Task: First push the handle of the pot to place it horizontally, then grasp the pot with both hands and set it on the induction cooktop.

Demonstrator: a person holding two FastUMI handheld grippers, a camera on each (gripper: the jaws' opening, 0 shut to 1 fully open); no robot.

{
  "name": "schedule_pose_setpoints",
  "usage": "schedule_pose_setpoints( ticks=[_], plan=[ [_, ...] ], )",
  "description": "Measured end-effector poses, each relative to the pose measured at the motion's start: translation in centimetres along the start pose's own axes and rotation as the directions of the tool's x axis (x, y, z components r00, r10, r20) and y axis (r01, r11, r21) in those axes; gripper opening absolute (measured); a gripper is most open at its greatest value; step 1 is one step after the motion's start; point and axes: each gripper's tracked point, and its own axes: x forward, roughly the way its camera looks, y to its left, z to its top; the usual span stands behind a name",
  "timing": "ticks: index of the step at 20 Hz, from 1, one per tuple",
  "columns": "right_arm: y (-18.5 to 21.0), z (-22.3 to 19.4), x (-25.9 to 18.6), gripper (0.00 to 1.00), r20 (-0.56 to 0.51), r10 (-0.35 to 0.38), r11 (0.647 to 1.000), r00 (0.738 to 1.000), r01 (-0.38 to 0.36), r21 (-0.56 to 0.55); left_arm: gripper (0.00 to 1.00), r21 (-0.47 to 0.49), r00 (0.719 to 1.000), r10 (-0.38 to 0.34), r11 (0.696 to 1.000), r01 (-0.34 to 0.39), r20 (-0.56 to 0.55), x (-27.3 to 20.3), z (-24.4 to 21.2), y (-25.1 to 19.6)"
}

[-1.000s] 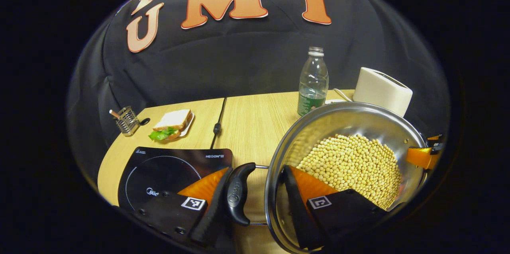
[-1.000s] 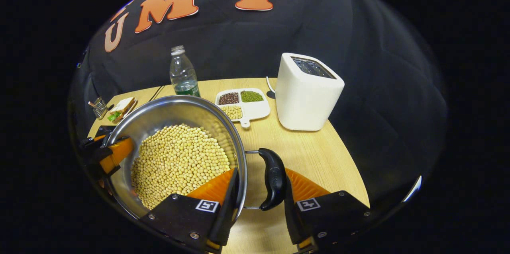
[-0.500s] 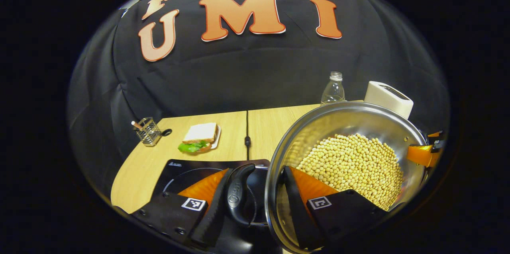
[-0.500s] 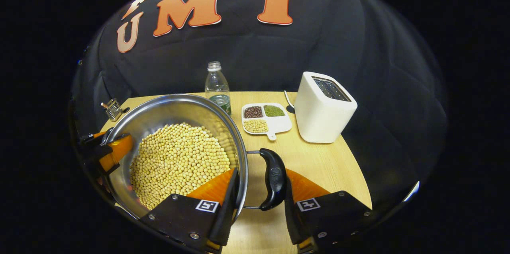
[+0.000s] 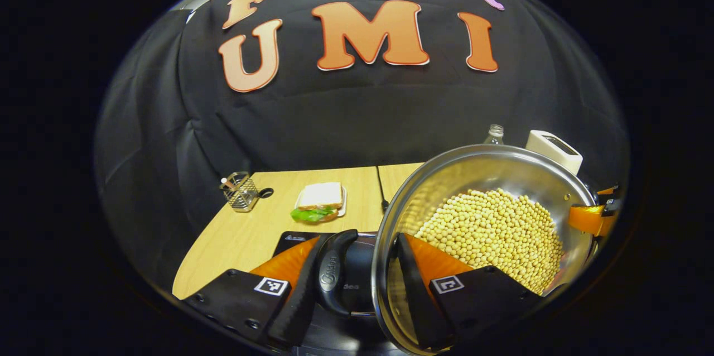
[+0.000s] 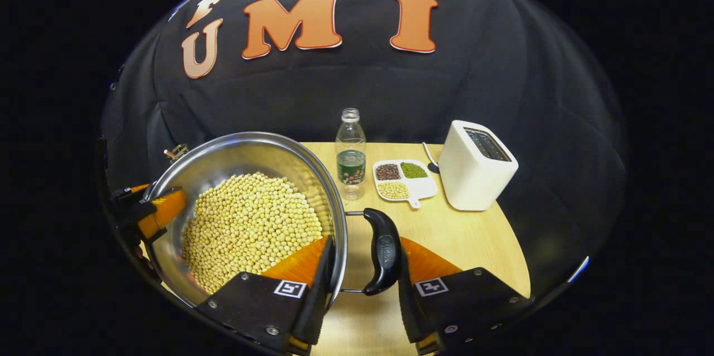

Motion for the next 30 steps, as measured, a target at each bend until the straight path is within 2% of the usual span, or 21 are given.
schedule_pose_setpoints(
  ticks=[1,3,4,5,6,7,9,10,11,12,13,16,19,20,22,23,24,26,27,28,30],
  plan=[
    [-0.1,0.0,0.2,0.52,0.003,0.007,1.0,1.0,-0.007,-0.005,0.78,0.0,1.0,0.009,1.0,-0.009,0.002,-0.3,0.1,0.9],
    [-0.2,0.0,0.7,0.52,0.007,0.025,1.0,1.0,-0.025,-0.006,0.78,-0.006,1.0,0.026,1.0,-0.026,0.003,-0.6,0.2,2.6],
    [-0.3,0.0,0.7,0.57,0.008,0.034,0.999,0.999,-0.034,-0.007,0.78,-0.009,0.999,0.034,0.999,-0.034,0.003,-1.0,0.3,3.5],
    [-0.4,-0.1,0.9,0.57,0.011,0.041,0.999,0.999,-0.04,-0.008,0.79,-0.01,0.999,0.041,0.999,-0.041,0.007,-1.3,0.5,4.3],
    [-0.5,-0.1,1.0,0.52,0.016,0.046,0.999,0.999,-0.046,-0.011,0.78,-0.014,0.999,0.047,0.999,-0.047,0.009,-1.5,0.5,5.1],
    [-0.6,0.0,1.1,0.57,0.019,0.05,0.999,0.999,-0.05,-0.014,0.77,-0.018,0.999,0.053,0.998,-0.053,0.008,-1.7,0.3,5.8],
    [-0.9,0.5,0.9,0.57,0.015,0.06,0.998,0.998,-0.06,-0.025,0.75,-0.023,0.998,0.063,0.998,-0.063,0.004,-1.9,0.1,7.0],
    [-1.0,0.8,0.8,0.57,0.013,0.064,0.998,0.998,-0.064,-0.025,0.78,-0.024,0.998,0.068,0.997,-0.068,0.003,-2.0,0.1,7.6],
    [-1.0,1.0,0.8,0.52,0.014,0.068,0.997,0.998,-0.068,-0.023,0.75,-0.026,0.997,0.072,0.997,-0.071,0.003,-2.1,0.1,8.3],
    [-1.2,0.9,0.7,0.57,0.015,0.072,0.997,0.997,-0.072,-0.022,0.75,-0.024,0.997,0.074,0.997,-0.074,0.003,-2.1,0.1,8.9],
    [-1.3,1.0,0.8,0.57,0.014,0.076,0.997,0.997,-0.076,-0.022,0.75,-0.024,0.997,0.076,0.997,-0.076,0.002,-2.2,0.2,9.5],
    [-1.8,0.2,1.1,0.57,0.01,0.087,0.996,0.996,-0.087,-0.024,0.82,-0.028,0.996,0.088,0.996,-0.088,-0.004,-1.9,0.2,11.4],
    [-2.1,-0.1,1.5,0.57,0.004,0.097,0.995,0.995,-0.097,-0.022,0.75,-0.027,0.995,0.1,0.995,-0.1,-0.009,-1.6,0.1,12.3],
    [-2.1,-0.2,1.5,0.57,-0.001,0.099,0.995,0.995,-0.099,-0.023,0.82,-0.026,0.995,0.102,0.994,-0.103,-0.015,-1.3,-0.2,12.7],
    [-2.2,-0.1,1.7,0.57,-0.013,0.101,0.995,0.995,-0.101,-0.023,0.75,-0.024,0.994,0.107,0.994,-0.108,-0.025,-0.2,-0.8,14.0],
    [-2.4,-0.1,1.8,0.52,-0.019,0.102,0.994,0.995,-0.103,-0.024,0.82,-0.022,0.994,0.109,0.994,-0.109,-0.029,0.2,-0.9,14.4],
    [-2.5,0.1,1.8,0.57,-0.025,0.103,0.994,0.994,-0.104,-0.024,0.78,-0.024,0.993,0.11,0.994,-0.11,-0.031,0.4,-1.1,14.6],
    [-2.6,0.1,1.9,0.57,-0.035,0.1,0.995,0.994,-0.101,-0.024,0.82,-0.04,0.994,0.107,0.993,-0.108,-0.037,1.3,-1.8,15.1],
    [-2.6,0.0,2.1,0.52,-0.037,0.098,0.995,0.995,-0.098,-0.025,0.78,-0.043,0.994,0.104,0.993,-0.106,-0.043,1.8,-2.2,15.3],
    [-2.5,-0.1,1.8,0.57,-0.044,0.093,0.995,0.995,-0.094,-0.026,0.78,-0.045,0.993,0.101,0.994,-0.104,-0.052,2.2,-2.7,15.3],
    [-2.1,0.7,1.6,0.52,-0.06,0.086,0.996,0.995,-0.088,-0.03,0.75,-0.042,0.993,0.091,0.995,-0.094,-0.072,3.2,-3.5,15.4]
  ],
)
